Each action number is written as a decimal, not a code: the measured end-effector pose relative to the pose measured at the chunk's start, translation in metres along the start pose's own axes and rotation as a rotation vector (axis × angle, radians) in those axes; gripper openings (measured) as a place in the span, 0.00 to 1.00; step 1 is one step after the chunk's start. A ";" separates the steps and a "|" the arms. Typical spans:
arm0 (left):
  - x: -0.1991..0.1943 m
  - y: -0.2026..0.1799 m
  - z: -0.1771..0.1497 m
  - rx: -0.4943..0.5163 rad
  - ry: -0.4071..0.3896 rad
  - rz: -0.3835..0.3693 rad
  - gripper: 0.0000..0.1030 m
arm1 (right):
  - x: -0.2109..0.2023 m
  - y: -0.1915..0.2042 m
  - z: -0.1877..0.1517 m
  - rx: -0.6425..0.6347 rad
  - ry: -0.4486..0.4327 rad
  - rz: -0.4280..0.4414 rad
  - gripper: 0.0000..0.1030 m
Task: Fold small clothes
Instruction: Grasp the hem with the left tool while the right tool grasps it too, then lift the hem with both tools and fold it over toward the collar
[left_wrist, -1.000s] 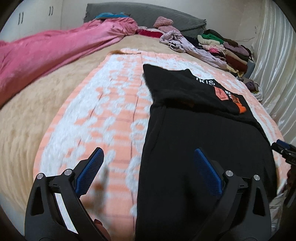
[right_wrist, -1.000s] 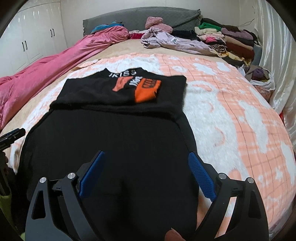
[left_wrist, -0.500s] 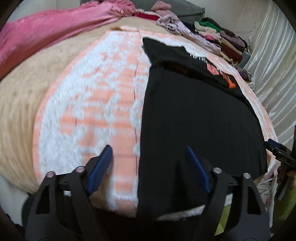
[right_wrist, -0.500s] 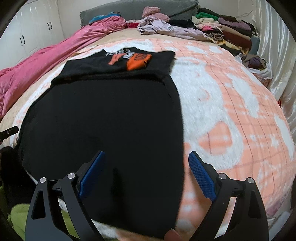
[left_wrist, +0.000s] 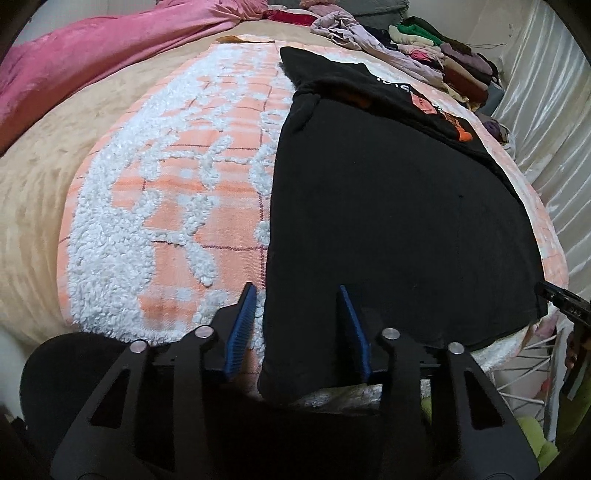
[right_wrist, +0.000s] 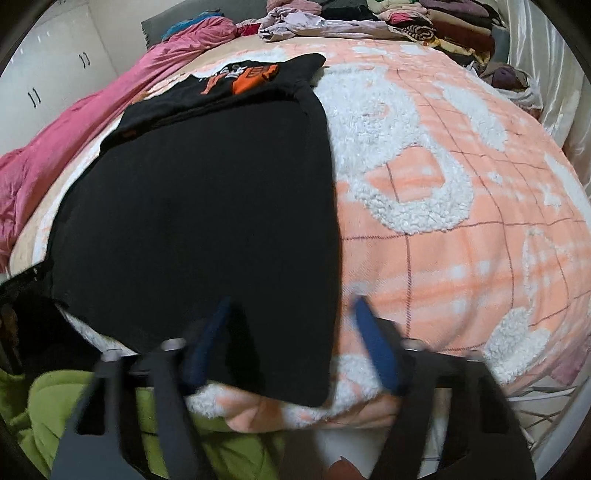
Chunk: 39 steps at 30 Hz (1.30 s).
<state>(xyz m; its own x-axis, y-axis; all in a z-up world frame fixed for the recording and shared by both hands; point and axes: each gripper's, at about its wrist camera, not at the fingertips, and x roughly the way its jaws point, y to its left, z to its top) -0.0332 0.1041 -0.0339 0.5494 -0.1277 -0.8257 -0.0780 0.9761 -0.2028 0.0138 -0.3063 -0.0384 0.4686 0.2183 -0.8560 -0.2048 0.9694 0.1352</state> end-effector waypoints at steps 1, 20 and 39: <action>-0.002 0.001 0.000 -0.004 -0.003 -0.002 0.30 | -0.002 -0.001 -0.001 0.005 -0.005 0.005 0.26; -0.002 0.007 -0.008 -0.041 0.023 -0.056 0.14 | 0.000 -0.009 -0.004 0.024 0.004 0.090 0.23; -0.039 0.017 0.107 -0.155 -0.173 -0.263 0.03 | -0.057 -0.031 0.092 0.115 -0.289 0.300 0.07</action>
<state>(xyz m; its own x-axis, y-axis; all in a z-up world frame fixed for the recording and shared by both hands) 0.0330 0.1443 0.0507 0.6993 -0.3265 -0.6360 -0.0334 0.8737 -0.4853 0.0720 -0.3386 0.0523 0.6273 0.4992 -0.5977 -0.2795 0.8607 0.4256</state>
